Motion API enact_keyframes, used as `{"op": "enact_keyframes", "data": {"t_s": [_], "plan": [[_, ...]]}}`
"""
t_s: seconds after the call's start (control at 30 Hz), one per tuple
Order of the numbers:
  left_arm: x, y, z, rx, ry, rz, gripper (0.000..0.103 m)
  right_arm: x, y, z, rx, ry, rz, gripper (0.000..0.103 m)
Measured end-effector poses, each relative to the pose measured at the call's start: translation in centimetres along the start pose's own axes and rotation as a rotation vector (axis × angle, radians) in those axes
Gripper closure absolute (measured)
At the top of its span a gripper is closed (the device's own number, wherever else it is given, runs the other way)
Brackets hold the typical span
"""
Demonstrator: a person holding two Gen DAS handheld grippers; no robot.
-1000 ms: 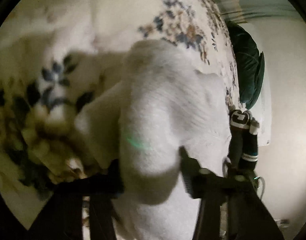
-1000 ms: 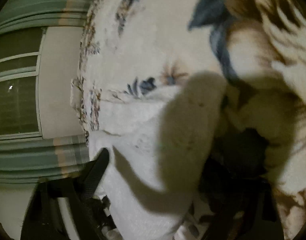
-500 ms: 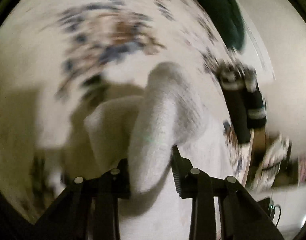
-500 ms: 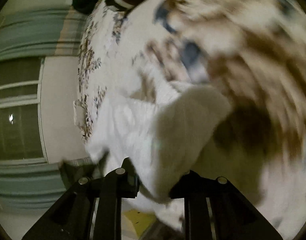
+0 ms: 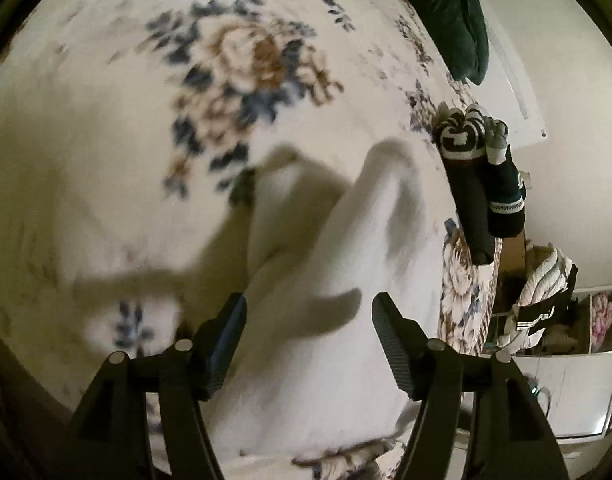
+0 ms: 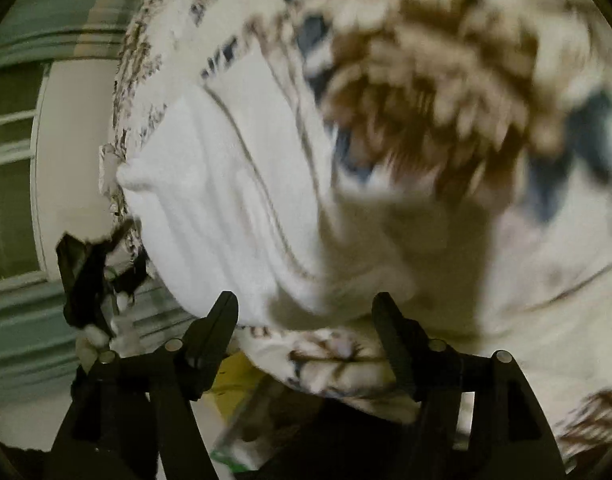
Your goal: Fold small clothes
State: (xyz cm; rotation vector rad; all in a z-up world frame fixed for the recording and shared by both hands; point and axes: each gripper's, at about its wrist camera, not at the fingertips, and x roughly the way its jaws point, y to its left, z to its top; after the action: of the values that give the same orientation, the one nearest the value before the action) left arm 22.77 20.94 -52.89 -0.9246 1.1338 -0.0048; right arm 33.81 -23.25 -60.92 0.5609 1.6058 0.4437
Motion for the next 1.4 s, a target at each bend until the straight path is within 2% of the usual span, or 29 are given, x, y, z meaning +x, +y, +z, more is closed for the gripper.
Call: {"op": "enact_keyframes", "data": {"t_s": [0.03,0.07,0.1,0.17,0.23,0.37,0.43,0.53,0.6,0.63,0.67,0.73,0.77,0.83,0.87,0.9,1.1,1.27,1.4], "plan": [[0.6,0.1,-0.3,-0.003,0.012,-0.012,0.040,-0.4,0.2,0.9,-0.020,-0.007,0.000,0.021],[1.2,0.2,-0.6,-0.005,0.024,-0.011,0.040,-0.6,0.4,1.9,-0.036,-0.016,0.012,0.012],[1.8,0.3,-0.7,-0.005,0.034,-0.003,0.040,-0.4,0.8,2.9,-0.044,-0.018,0.020,0.008],[3.7,0.3,-0.7,0.013,0.060,-0.001,0.036,0.6,1.4,4.9,-0.072,-0.007,0.042,0.008],[5.2,0.7,-0.5,0.033,0.079,-0.003,0.028,2.6,2.0,7.1,-0.103,0.005,0.034,0.008],[7.2,1.6,0.3,0.028,0.117,-0.038,0.010,7.3,2.1,10.3,-0.137,0.092,0.025,0.007],[7.8,2.3,0.5,0.010,0.135,-0.087,0.009,8.5,2.1,10.9,-0.146,0.115,0.052,0.000],[7.8,2.3,0.5,0.004,0.130,-0.111,0.009,9.0,2.7,11.2,-0.166,0.133,0.119,0.000],[7.6,2.0,0.2,0.000,0.106,-0.136,0.011,9.2,2.7,11.0,-0.161,0.147,0.197,0.000],[7.5,1.8,0.1,0.000,0.092,-0.157,0.017,9.4,2.8,11.1,-0.153,0.154,0.234,0.000],[7.5,1.6,0.0,-0.001,0.084,-0.176,0.035,9.8,2.9,11.1,-0.143,0.157,0.256,0.000],[7.3,0.7,-0.2,0.016,0.061,-0.192,0.047,10.6,3.2,11.0,-0.137,0.144,0.267,0.000],[7.1,0.2,-0.4,0.038,0.051,-0.189,0.054,10.8,3.5,10.9,-0.141,0.133,0.269,0.002],[6.6,-0.4,-0.6,0.060,0.033,-0.187,0.058,11.3,4.4,10.5,-0.170,0.127,0.248,0.032],[6.4,-0.6,-0.7,0.061,0.032,-0.186,0.060,11.6,4.7,10.2,-0.174,0.124,0.232,0.062],[6.2,-0.6,-0.6,0.062,0.030,-0.186,0.061,11.8,4.9,10.0,-0.168,0.123,0.235,0.070],[3.9,-3.2,-0.5,0.140,0.013,-0.171,0.065,10.4,7.2,8.4,-0.187,0.044,0.180,0.076],[1.1,-6.0,1.0,0.206,0.018,-0.202,0.065,5.7,9.0,7.1,-0.166,-0.042,0.188,0.077],[-1.0,-9.0,3.5,0.272,0.031,-0.221,0.065,0.6,11.2,6.3,-0.142,-0.138,0.195,0.077]]}}
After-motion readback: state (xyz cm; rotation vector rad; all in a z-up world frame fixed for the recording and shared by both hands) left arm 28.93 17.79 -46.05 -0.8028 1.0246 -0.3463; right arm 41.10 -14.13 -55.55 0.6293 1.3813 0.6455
